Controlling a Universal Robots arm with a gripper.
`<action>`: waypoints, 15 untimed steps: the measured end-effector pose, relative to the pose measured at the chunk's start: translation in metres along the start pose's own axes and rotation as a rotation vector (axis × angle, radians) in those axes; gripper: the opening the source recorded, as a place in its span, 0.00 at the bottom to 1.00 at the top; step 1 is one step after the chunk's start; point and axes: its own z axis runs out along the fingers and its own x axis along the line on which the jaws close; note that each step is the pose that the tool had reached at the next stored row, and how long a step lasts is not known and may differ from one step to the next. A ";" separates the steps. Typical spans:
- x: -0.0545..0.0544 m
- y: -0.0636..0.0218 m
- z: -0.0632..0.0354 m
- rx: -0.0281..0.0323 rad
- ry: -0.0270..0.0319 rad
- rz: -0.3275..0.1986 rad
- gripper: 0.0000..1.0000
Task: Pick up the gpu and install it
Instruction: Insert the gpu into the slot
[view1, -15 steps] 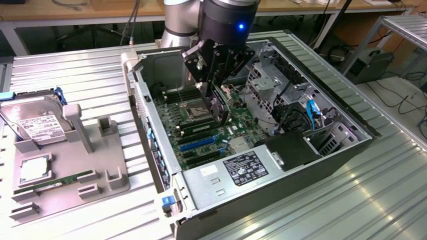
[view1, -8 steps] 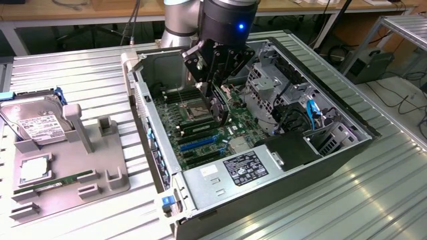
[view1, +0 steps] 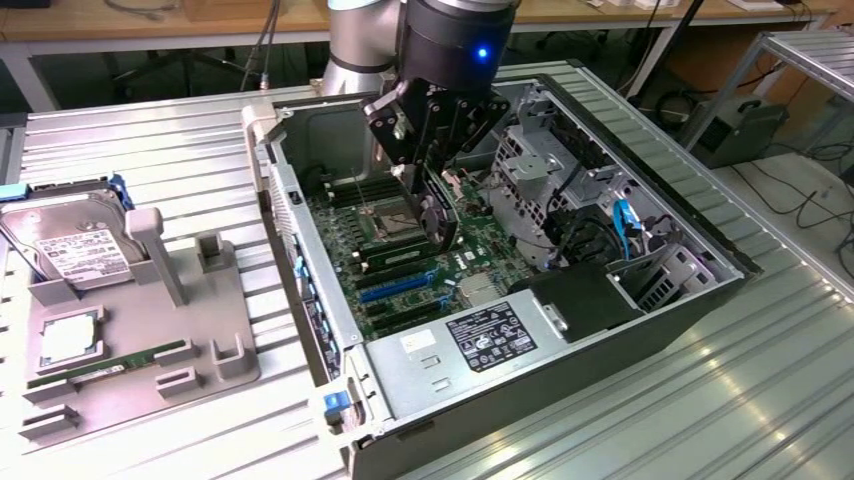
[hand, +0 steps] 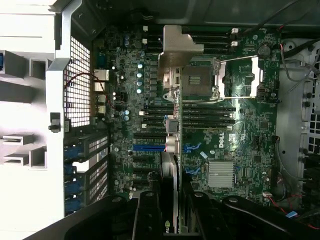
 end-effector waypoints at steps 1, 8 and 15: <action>-0.001 0.0000 0.0000 0.0001 0.0000 0.000 0.26; -0.036 -0.0008 -0.0001 0.0000 0.0001 -0.022 0.26; -0.036 -0.0008 0.0031 0.0042 0.0035 -0.276 0.26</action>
